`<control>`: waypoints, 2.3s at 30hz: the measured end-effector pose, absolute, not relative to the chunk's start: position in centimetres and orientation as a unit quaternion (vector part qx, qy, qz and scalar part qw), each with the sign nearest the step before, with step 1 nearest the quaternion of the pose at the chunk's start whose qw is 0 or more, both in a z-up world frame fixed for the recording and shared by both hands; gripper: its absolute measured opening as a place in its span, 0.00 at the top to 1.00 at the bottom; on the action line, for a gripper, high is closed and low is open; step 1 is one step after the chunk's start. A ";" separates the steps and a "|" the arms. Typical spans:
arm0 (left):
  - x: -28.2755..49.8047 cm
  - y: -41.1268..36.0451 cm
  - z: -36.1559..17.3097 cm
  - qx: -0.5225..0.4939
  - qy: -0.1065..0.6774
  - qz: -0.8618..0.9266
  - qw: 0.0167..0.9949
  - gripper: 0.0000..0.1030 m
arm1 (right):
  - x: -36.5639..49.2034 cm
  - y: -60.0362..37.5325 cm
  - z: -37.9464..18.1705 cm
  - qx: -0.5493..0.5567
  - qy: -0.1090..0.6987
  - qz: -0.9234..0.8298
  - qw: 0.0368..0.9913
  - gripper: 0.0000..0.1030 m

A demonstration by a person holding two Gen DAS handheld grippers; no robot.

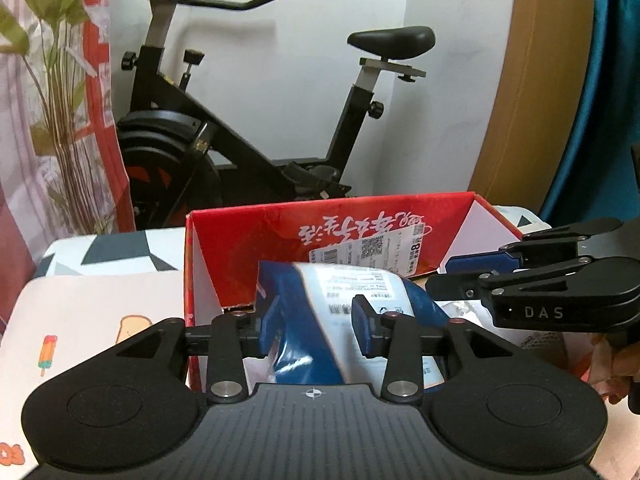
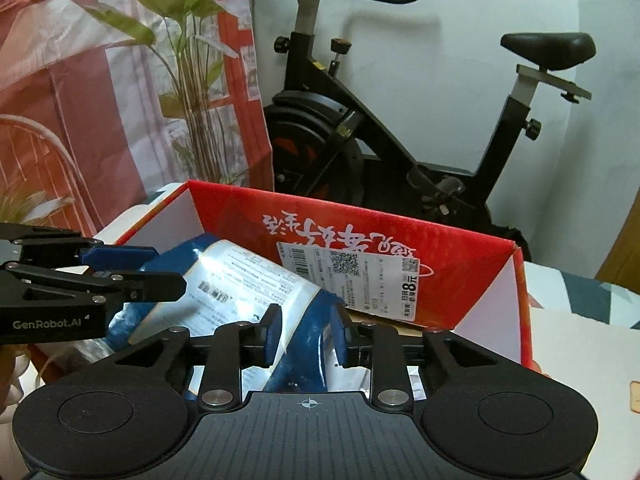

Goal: Organize soft objects
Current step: 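Lift the snack bag with both tools over the red box, then open both tools to drop the snack bag into the red box, then move both tools back to the black eye mask on the table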

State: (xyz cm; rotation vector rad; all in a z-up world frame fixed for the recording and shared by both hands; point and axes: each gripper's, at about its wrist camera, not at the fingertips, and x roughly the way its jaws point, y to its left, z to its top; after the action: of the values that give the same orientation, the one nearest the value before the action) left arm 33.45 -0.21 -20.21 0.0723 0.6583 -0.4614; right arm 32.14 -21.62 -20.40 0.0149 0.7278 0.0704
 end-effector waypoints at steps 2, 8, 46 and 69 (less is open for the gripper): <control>33.0 -0.3 -19.9 0.041 0.313 -0.226 0.922 0.57 | 31.5 -21.3 -20.4 -0.002 0.354 0.032 0.935 0.75; 31.0 -0.4 -18.4 0.057 0.282 -0.221 0.932 0.46 | 29.6 -20.9 -19.9 -0.016 0.351 0.027 0.936 0.60; 11.4 4.3 -25.7 -0.029 0.402 -0.172 0.899 0.00 | 8.4 -18.1 -27.0 0.056 0.331 -0.034 0.941 0.00; 11.9 4.2 -29.6 -0.043 0.468 -0.144 0.871 0.00 | 8.0 -15.9 -31.0 0.011 0.412 -0.005 0.911 0.00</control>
State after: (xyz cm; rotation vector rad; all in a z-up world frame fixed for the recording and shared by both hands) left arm 11.86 4.18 -29.65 -0.0895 0.9784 -0.3008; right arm 7.97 -15.94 -30.97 0.0236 0.8488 -0.0094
